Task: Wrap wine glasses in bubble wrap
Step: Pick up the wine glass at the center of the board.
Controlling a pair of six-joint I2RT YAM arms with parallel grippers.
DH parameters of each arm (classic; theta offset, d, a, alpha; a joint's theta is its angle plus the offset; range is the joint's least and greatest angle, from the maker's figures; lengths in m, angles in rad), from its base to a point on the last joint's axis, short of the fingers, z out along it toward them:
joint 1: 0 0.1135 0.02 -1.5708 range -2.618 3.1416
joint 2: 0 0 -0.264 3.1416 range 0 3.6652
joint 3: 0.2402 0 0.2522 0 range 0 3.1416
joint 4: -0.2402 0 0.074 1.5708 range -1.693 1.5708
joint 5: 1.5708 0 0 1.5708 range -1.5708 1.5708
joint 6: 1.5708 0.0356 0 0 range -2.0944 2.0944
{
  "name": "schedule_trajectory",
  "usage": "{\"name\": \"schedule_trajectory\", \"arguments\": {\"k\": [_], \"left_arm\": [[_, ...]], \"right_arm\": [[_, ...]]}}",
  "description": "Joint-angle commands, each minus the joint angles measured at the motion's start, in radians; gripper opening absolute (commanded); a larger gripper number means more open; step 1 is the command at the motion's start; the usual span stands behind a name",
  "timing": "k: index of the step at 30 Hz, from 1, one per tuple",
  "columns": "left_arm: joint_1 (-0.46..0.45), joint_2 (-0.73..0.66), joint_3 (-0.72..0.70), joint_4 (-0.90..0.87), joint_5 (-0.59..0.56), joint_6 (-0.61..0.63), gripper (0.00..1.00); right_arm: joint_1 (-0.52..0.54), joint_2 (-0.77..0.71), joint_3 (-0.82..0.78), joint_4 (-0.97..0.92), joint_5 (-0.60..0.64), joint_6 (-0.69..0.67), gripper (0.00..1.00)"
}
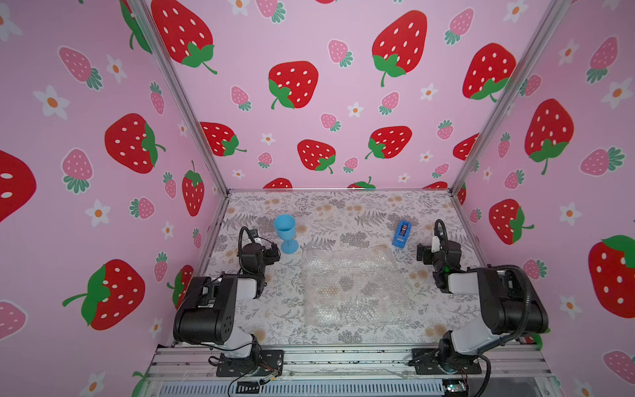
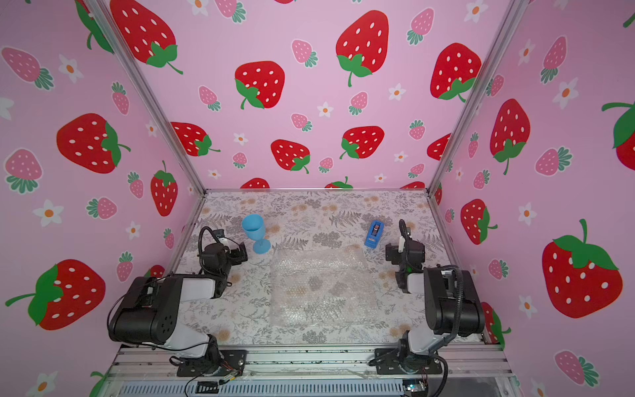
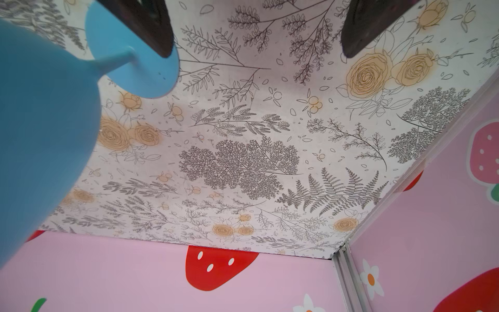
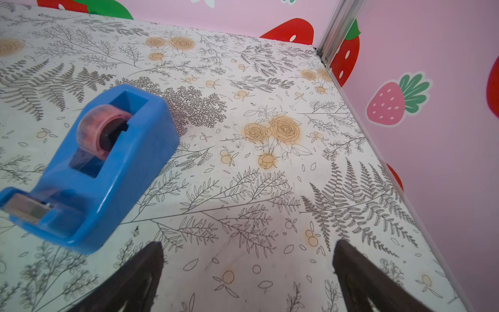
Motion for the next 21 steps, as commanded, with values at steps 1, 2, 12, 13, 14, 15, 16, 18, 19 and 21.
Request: {"name": "schedule_trajectory", "arguments": {"k": [1, 2, 12, 13, 14, 15, 16, 18, 19, 21], "left_arm": [[-0.003, 0.006, 0.03, 0.003, -0.011, 0.013, 0.99], [-0.002, 0.005, 0.031, 0.003, -0.01, 0.013, 0.99], [-0.003, 0.002, 0.029, 0.006, -0.01, 0.013, 0.99], [-0.002, 0.001, 0.026, 0.008, -0.012, 0.012, 0.99], [-0.002, -0.004, 0.028, 0.0, -0.018, 0.01, 0.99], [-0.002, -0.009, 0.029, -0.002, -0.029, 0.005, 0.99], [-0.002, -0.02, 0.03, -0.012, -0.04, 0.0, 0.99], [-0.004, -0.07, 0.029, -0.055, -0.051, -0.003, 0.99], [-0.004, -0.105, 0.022, -0.073, -0.049, -0.001, 0.99], [-0.015, -0.174, 0.001, -0.094, -0.045, 0.011, 0.99]], "right_arm": [[0.001, -0.007, 0.011, 0.021, 0.002, -0.013, 0.99], [0.001, -0.007, 0.011, 0.021, 0.001, -0.013, 0.99], [-0.006, -0.007, 0.015, 0.012, -0.01, -0.006, 0.99], [-0.006, -0.008, 0.013, 0.015, -0.01, -0.006, 0.99], [-0.007, -0.009, 0.013, 0.015, -0.01, -0.007, 0.99], [-0.006, -0.009, 0.012, 0.017, -0.01, -0.007, 0.99], [-0.006, -0.011, 0.008, 0.023, -0.006, -0.006, 0.99], [-0.007, -0.033, -0.005, 0.033, 0.0, -0.002, 0.99], [-0.007, -0.054, -0.016, 0.033, 0.004, 0.0, 0.99], [-0.006, -0.113, -0.024, 0.002, 0.013, 0.007, 0.99]]}}
